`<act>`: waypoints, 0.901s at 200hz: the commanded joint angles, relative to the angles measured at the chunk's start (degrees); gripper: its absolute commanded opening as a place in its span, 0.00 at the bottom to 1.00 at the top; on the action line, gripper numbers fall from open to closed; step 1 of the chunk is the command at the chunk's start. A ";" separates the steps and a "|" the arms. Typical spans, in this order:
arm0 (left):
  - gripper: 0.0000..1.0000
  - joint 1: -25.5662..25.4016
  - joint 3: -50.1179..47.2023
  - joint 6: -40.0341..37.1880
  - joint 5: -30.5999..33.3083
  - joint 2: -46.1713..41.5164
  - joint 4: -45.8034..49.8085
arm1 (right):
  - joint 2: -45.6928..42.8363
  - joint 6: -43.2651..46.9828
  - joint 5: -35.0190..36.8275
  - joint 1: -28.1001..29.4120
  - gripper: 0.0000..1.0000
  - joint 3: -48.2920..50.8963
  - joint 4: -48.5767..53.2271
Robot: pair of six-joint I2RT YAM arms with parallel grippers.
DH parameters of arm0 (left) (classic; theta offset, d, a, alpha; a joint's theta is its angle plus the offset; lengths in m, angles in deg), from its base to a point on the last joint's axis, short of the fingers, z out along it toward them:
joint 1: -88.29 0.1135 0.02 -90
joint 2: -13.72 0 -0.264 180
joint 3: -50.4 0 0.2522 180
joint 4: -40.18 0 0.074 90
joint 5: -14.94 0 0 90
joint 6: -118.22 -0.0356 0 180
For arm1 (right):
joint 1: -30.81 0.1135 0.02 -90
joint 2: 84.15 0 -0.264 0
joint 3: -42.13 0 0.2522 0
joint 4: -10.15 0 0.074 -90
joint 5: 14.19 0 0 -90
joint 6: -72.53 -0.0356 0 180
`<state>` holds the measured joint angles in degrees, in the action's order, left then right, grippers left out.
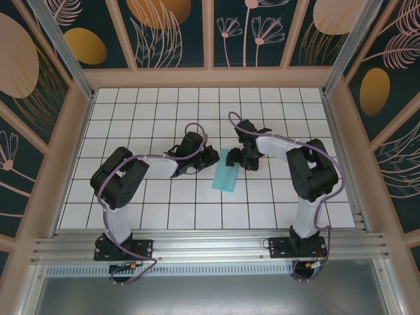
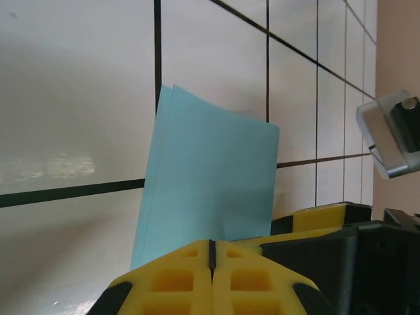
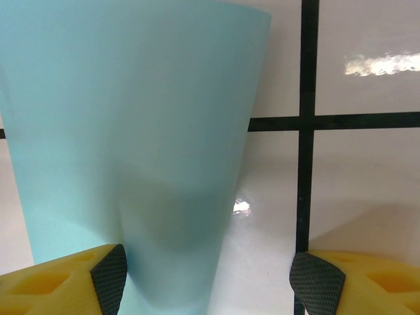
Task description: Fold a paper plane with a square sheet of paper (pick it up from the middle)
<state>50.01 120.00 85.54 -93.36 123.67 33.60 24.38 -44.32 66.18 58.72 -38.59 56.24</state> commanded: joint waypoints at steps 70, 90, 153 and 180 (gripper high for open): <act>0.00 -1.17 5.15 0.47 3.26 4.98 8.02 | 8.95 0.47 3.72 -0.56 0.75 5.96 -3.43; 0.00 -1.33 6.33 -0.16 3.44 5.87 9.73 | 9.01 0.49 3.74 -0.57 0.75 5.85 -3.39; 0.00 -2.32 8.23 -2.13 5.49 6.05 14.46 | 9.14 0.22 3.73 -0.39 0.75 5.79 -3.20; 0.00 -2.46 8.40 -3.39 5.82 4.54 15.96 | 9.19 0.13 3.74 -0.38 0.75 5.85 -3.25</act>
<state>48.02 127.49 84.45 -89.08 129.14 45.08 24.38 -44.62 66.34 58.72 -38.37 55.89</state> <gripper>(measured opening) 0.069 0.753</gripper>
